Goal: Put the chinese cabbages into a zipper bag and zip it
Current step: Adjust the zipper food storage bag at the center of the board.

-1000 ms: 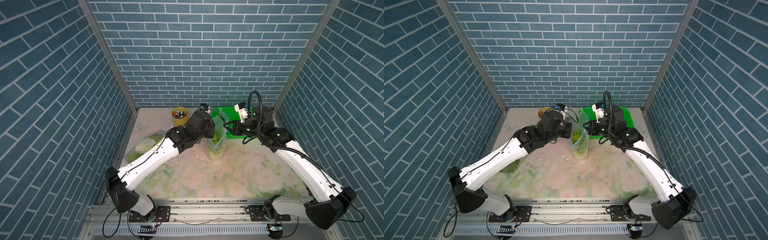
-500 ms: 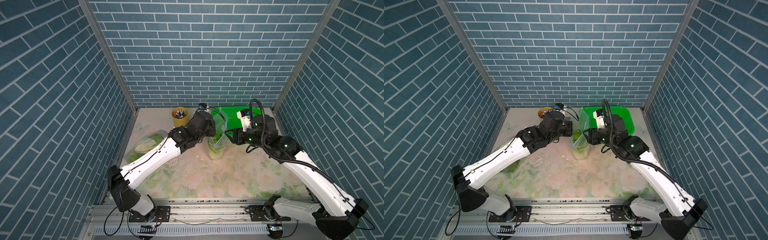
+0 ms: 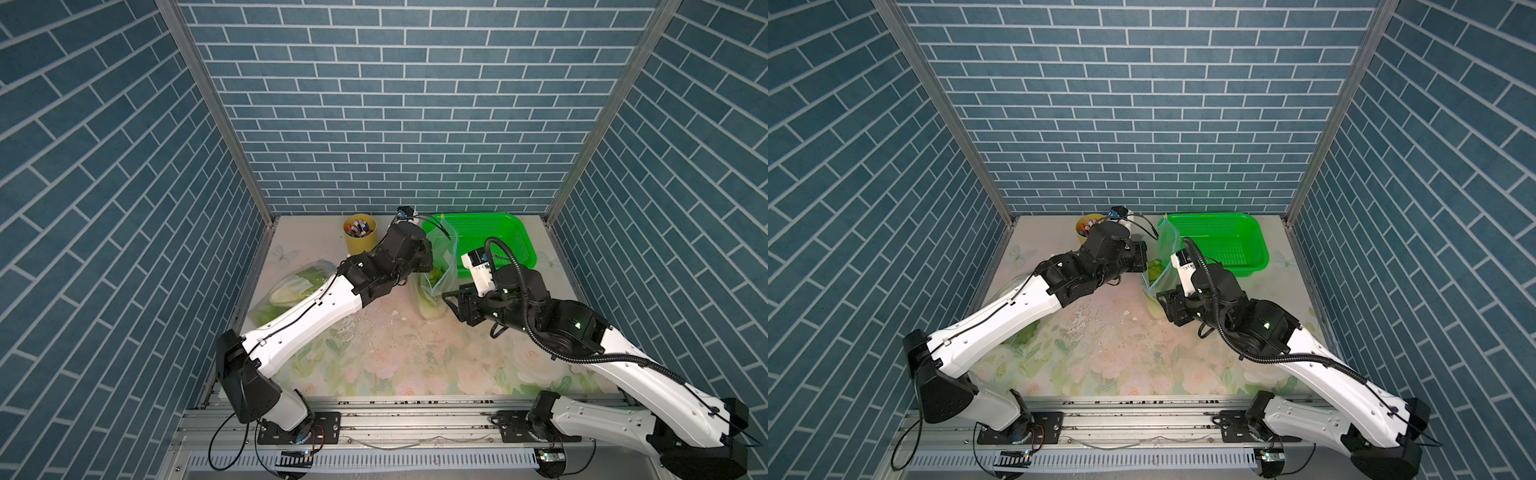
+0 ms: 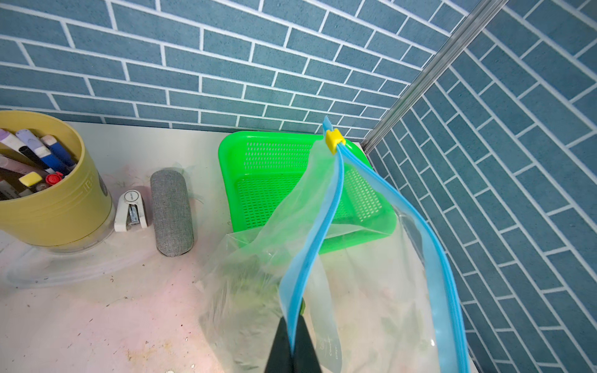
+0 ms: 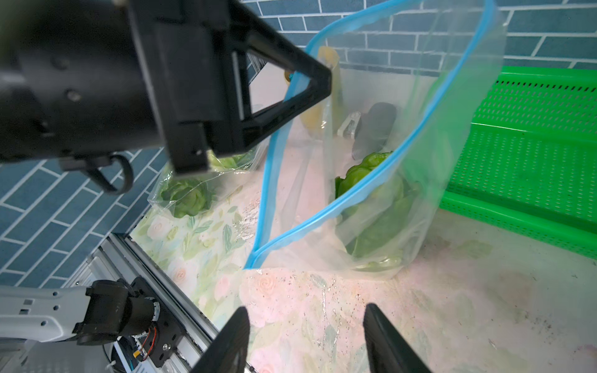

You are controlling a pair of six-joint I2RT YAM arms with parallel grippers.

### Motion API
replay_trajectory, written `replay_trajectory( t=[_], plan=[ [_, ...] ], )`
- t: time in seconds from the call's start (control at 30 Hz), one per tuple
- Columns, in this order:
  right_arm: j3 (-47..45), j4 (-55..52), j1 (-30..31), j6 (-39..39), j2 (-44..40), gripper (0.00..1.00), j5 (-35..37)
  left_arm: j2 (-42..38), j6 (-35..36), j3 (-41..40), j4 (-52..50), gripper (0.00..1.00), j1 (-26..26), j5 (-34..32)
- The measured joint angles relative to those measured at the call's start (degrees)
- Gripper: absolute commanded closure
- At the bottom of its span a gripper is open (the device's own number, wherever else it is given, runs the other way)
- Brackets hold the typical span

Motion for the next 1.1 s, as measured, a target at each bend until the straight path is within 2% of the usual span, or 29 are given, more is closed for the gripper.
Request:
replay_trajectory(
  t=[0.2,0.47,0.67,0.93,1.1],
  plan=[
    [1.27,-0.81,6.45,0.04,4.96,0.41,6.36,0.7,-0.79,0.02,0.83,1.0,0.0,0.63],
    [1.95,-0.31,6.84,-0.02,10.19,0.49,13.42,1.57,-1.36,0.02,1.22,1.0,0.0,1.09],
    [2.34,2.03,6.84,-0.7,11.91,0.65,17.49,1.6,-1.68,0.02,1.79,1.0,0.0,1.46],
    [2.54,4.33,6.82,-2.75,12.33,1.0,20.11,1.6,-1.86,0.02,2.58,1.0,0.07,1.4],
    [3.3,4.5,6.75,-4.72,12.57,1.0,20.98,1.6,-1.84,0.02,2.69,1.0,0.13,0.35]
  ],
)
